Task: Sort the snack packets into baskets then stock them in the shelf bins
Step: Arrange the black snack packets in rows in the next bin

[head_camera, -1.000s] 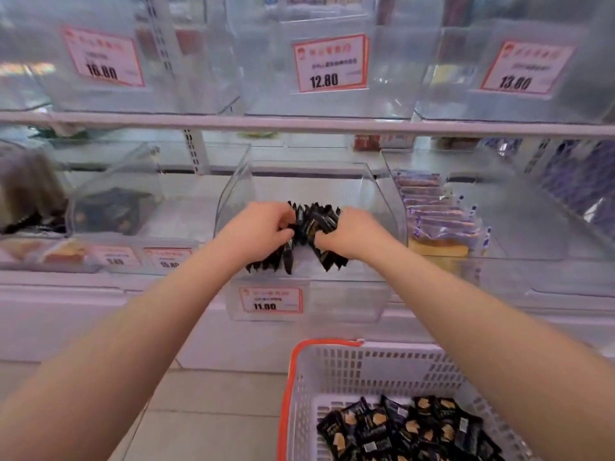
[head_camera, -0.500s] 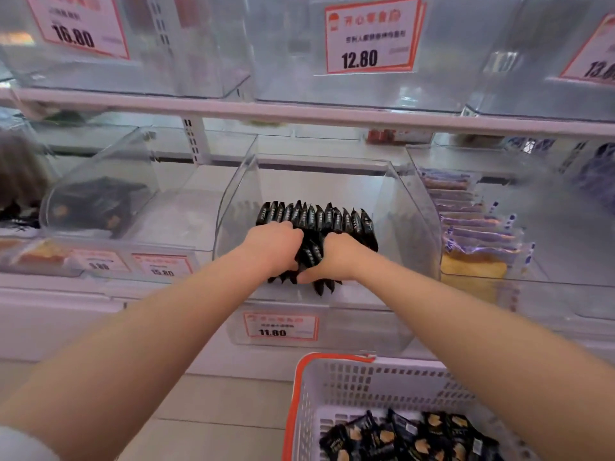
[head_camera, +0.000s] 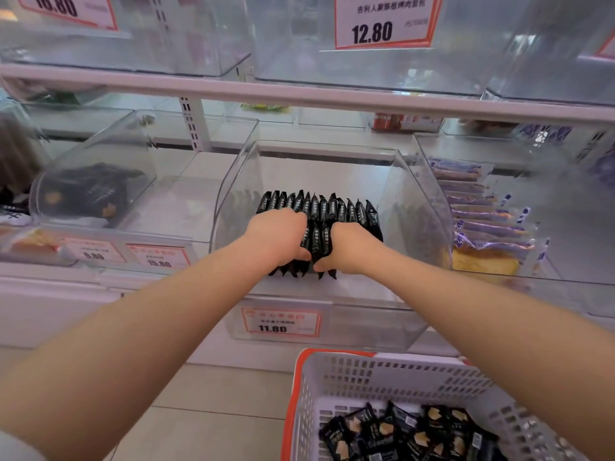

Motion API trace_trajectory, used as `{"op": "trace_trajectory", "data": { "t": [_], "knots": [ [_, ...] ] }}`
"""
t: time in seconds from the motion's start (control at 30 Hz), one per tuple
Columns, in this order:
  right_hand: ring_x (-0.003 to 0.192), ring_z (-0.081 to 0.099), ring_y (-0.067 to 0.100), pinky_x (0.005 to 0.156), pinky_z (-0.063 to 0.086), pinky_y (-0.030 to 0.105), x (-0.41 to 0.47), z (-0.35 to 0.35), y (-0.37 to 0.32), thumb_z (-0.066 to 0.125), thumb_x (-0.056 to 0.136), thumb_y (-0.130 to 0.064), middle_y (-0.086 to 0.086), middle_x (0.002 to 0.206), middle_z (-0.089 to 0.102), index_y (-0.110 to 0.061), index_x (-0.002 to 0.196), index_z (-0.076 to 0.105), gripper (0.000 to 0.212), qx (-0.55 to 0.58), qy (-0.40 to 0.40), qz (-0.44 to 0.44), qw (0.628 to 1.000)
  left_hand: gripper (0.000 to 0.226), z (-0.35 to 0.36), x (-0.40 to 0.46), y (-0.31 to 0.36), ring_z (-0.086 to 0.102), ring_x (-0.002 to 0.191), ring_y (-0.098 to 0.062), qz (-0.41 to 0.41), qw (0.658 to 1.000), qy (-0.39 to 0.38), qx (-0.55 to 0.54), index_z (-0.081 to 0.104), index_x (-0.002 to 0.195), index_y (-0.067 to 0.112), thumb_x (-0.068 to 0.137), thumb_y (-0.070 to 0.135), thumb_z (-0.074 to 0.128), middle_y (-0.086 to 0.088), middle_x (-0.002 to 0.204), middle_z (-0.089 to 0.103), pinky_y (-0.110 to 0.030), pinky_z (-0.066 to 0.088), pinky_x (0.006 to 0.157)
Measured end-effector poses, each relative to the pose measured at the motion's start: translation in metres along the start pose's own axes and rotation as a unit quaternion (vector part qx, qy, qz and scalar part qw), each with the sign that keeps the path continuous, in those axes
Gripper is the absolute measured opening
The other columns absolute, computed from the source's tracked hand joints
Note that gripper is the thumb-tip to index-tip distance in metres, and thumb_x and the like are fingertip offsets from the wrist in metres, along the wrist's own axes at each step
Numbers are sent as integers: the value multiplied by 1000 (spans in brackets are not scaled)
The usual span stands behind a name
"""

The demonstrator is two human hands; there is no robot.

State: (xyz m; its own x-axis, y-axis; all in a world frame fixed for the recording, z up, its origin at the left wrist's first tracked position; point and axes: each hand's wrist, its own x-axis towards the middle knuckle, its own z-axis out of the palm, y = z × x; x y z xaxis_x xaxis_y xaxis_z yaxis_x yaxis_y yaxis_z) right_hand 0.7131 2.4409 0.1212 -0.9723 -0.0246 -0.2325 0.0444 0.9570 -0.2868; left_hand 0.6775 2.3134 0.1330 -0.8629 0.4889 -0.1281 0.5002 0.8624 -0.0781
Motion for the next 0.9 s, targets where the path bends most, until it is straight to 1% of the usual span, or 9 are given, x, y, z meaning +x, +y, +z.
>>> {"op": "trace_trajectory", "data": {
  "t": [0.07,0.2,0.3,0.37,0.43,0.5,0.67,0.77,0.9],
  "knots": [
    [54,40,14,43,28,25,2,0,-1,74,77,-31,1,63,41,-11,68,34,46,-3,14,18,1000,38,0,1,2,54,87,-26,2,1000,17,12,44,95,13,84,45,61,-8,104,56,-35,39,62],
    [60,44,18,45,29,26,2,3,-5,72,80,-31,2,69,39,-7,98,40,44,13,4,31,999,44,4,-2,4,53,105,-30,35,999,-5,39,45,111,9,85,41,61,-9,114,51,-38,39,69],
    [60,41,13,47,30,25,-4,-7,-2,73,78,-39,0,69,41,-11,76,39,45,-49,-34,1,998,50,0,-6,-1,50,110,-28,52,997,-53,34,44,121,12,85,44,60,-8,120,47,-37,39,71],
    [66,47,17,52,36,27,-13,-15,1,70,79,-41,1,73,48,-12,73,41,41,-72,-41,-17,996,49,-6,-12,-1,52,107,-27,55,996,-62,33,46,122,13,87,46,56,-6,119,47,-36,41,70],
    [86,56,25,69,48,34,-27,-21,3,66,83,-40,8,91,59,-5,96,54,39,-66,-27,-32,997,44,-16,-22,3,53,106,-25,66,996,-36,43,47,121,14,89,45,52,-5,117,49,-35,41,68],
    [92,56,23,78,47,32,-50,-30,5,62,86,-38,7,101,61,-6,114,55,43,-30,19,-53,998,37,-29,-38,12,53,106,-24,94,995,16,33,49,118,15,91,41,48,-3,111,51,-35,43,70],
    [58,49,-3,57,39,10,-141,-32,28,63,83,-33,-14,64,54,-24,80,55,12,93,148,-114,978,19,-46,-91,51,56,88,-22,233,958,154,-69,56,91,19,90,34,46,8,78,42,-32,42,67],
    [57,49,-2,55,39,14,-180,4,60,63,84,-33,-12,63,56,-27,79,55,11,97,81,-90,988,22,-26,-116,83,58,84,-22,292,947,125,-56,57,95,21,91,38,44,7,77,50,-30,37,63],
    [64,49,2,53,33,12,-193,75,112,60,89,-33,-14,72,53,-23,90,58,10,53,-29,-19,998,25,30,-120,126,60,89,-27,323,946,2,-5,58,104,17,93,33,42,-6,101,64,-30,39,63]
  ]
}}
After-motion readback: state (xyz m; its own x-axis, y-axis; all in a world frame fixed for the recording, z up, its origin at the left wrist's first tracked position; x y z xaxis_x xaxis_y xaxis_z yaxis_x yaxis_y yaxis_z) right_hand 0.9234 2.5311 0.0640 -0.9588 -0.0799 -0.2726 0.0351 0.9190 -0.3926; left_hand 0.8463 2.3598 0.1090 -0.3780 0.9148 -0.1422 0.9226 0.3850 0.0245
